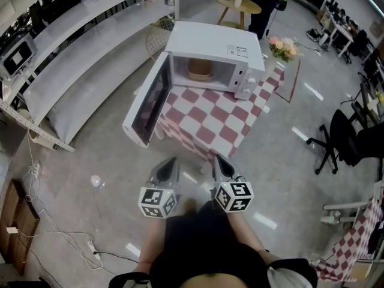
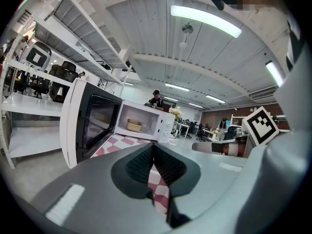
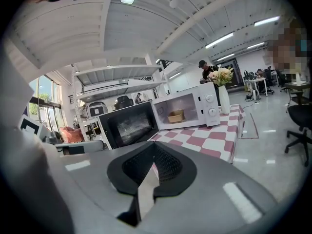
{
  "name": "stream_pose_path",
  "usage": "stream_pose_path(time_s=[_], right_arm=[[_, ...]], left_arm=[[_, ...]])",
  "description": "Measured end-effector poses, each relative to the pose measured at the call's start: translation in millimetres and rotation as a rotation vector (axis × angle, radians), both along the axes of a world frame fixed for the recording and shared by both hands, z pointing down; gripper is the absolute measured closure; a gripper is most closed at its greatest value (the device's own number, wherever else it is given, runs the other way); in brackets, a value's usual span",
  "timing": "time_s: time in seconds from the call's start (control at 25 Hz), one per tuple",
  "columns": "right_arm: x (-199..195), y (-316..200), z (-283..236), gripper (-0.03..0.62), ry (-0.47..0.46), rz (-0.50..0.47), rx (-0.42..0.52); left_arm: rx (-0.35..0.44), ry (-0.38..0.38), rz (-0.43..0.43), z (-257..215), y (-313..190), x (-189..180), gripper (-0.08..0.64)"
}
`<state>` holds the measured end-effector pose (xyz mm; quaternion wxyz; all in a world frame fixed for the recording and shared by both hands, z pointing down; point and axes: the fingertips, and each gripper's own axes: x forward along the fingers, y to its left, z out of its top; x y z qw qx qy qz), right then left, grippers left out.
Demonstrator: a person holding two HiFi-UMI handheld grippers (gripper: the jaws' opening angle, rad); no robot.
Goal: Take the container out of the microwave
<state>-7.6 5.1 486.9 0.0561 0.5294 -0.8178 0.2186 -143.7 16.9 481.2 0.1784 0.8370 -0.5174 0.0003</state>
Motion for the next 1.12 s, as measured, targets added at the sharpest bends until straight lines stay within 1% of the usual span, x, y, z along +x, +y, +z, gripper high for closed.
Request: stream_pose_path(time_s=[0.32,0.68,1.12], right_arm=[[5.0,2.3,3.6,0.591,0.005,0.023,-0.013],[12.2,5.2,6.5,0.591,0.012,0.036,-0.026],[11.9,-18.0,10.6,0.591,0.020,0.021,-0.031]], left_arm=[[-0.014,0.000,0.010,5.6,0.6,-0.9,0.551],[-0.028,0.001,0.022,11.9,2.6,6.5,0.551],[-0.032,-0.007,0.013,13.9,-21.2,7.1,0.552]])
